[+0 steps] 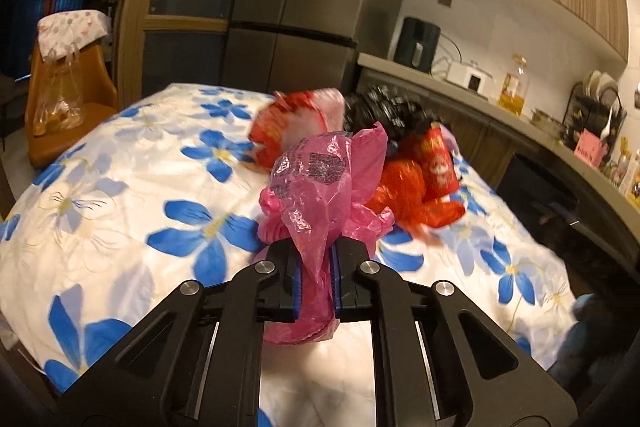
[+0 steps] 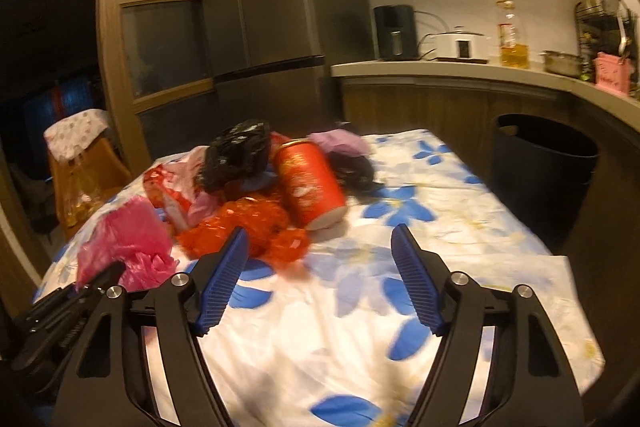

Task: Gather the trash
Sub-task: 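Grasp the pink plastic bag with the left tool while the right tool grasps the orange-red bag, then lift both bags and carry them over the black trash bin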

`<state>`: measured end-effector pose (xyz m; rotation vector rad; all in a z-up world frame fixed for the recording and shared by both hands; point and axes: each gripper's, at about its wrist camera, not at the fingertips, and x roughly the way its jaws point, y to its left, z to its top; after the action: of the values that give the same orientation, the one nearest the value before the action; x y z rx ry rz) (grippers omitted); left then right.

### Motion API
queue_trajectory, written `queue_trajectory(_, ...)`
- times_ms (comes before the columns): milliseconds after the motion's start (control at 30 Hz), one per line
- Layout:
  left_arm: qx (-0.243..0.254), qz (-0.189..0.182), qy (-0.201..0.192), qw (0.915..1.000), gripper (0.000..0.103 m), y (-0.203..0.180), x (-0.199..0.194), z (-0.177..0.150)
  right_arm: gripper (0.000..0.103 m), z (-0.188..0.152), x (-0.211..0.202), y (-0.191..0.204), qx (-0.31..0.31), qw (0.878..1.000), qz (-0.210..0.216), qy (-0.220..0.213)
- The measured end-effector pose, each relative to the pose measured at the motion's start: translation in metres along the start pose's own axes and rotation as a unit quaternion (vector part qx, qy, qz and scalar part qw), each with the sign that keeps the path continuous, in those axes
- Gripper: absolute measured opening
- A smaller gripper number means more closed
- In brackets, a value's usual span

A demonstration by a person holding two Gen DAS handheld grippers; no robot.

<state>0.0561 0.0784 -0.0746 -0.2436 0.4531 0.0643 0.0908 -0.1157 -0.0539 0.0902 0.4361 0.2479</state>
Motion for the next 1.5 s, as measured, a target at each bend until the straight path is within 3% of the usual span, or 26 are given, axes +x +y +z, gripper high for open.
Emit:
queue_trajectory(133, -0.02, 0.015, -0.017, 0.9995, 0.01, 0.013, -0.007, 0.008, 0.071, 0.002, 0.022, 0.017, -0.013, 1.0, 0.021, 0.0)
queue_trajectory(533, -0.036, 0.037, -0.017, 0.9985, 0.01, 0.032, 0.0, 0.018, 0.052, -0.001, 0.093, 0.049, -0.035, 0.998, 0.031, 0.041)
queue_trajectory(733, -0.035, 0.038, -0.012, 0.9986, 0.01, 0.036, 0.007, 0.021, 0.027, -0.006, 0.11, 0.055, -0.045, 0.996, 0.035, 0.067)
queue_trajectory(800, -0.036, 0.036, -0.012, 0.9986, 0.01, 0.036, 0.008, 0.022, 0.021, -0.006, 0.107, 0.053, -0.046, 0.996, 0.037, 0.068)
queue_trajectory(833, -0.035, 0.036, -0.012, 0.9987, 0.01, 0.036, 0.007, 0.023, 0.012, -0.007, 0.104, 0.051, -0.046, 0.996, 0.04, 0.069)
queue_trajectory(1200, -0.032, 0.029, -0.024, 0.9988, 0.01, 0.027, -0.001, 0.03, 0.01, -0.005, 0.034, 0.038, -0.059, 0.993, 0.091, 0.05)
queue_trajectory(1500, -0.007, 0.016, -0.041, 0.999, 0.01, -0.007, -0.012, 0.04, 0.01, 0.01, -0.02, 0.008, -0.052, 0.996, 0.077, -0.002)
